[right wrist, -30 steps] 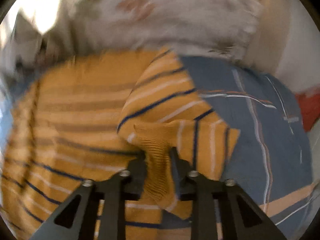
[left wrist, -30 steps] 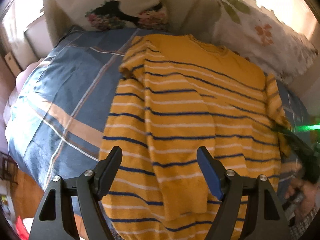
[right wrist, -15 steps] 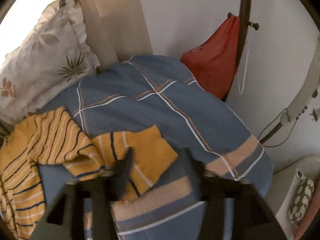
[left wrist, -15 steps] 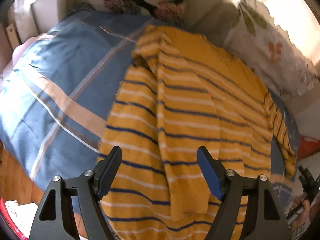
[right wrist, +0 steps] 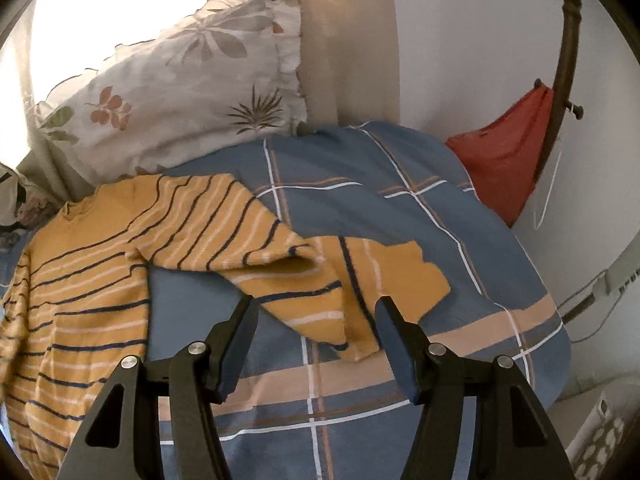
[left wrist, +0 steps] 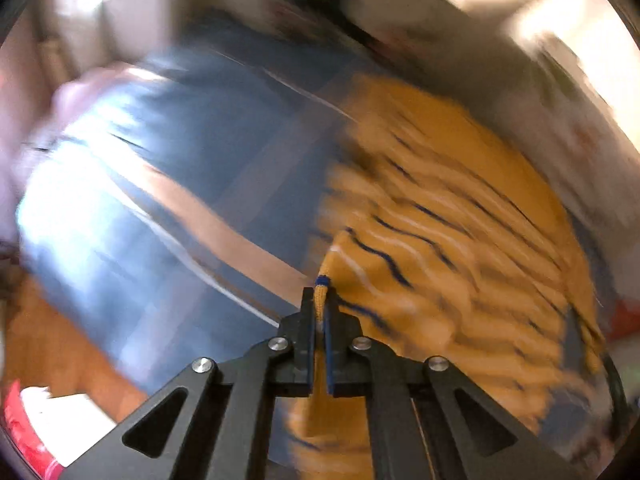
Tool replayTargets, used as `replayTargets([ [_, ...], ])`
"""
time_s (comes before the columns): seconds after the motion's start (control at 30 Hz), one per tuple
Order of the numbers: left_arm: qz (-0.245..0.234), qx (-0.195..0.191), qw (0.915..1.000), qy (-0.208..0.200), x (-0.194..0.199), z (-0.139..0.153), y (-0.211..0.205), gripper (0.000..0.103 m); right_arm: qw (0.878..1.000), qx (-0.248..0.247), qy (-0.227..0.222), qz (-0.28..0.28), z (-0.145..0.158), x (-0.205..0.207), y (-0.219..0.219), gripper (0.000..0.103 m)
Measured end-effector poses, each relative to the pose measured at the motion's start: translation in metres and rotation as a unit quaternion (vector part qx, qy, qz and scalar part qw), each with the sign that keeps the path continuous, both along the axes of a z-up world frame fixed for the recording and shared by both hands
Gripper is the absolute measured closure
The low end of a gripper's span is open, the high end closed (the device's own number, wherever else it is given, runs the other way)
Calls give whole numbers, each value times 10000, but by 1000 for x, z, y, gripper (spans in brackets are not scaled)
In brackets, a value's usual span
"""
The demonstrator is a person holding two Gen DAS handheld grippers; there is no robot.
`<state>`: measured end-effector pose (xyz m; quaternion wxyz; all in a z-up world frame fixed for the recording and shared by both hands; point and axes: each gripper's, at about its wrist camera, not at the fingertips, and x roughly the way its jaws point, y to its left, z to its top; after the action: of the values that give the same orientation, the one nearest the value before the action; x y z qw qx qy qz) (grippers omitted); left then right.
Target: Fold small clothes
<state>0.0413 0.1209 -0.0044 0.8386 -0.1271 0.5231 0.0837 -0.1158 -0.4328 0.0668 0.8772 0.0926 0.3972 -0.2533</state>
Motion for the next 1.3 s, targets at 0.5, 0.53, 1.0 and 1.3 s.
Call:
replayTargets([
  [0.5,838,480,9953,-17,-20,-6,78,95,9671,2083,515,1364,-33,5,67,35],
  [0.53,630,202,9978,19,-29,-15,63,94,9619,2227,549,1491,-36,3,74,35],
  [1.0,-1157,-411,9908,568,-93,-69,-74,94,9369,2379,1210,2259,-64,-24,140,92],
  [1.3,-29,-335,9987,392,-111,-45,-5,100,9690,2382,201,624,-30,-59,28,67],
])
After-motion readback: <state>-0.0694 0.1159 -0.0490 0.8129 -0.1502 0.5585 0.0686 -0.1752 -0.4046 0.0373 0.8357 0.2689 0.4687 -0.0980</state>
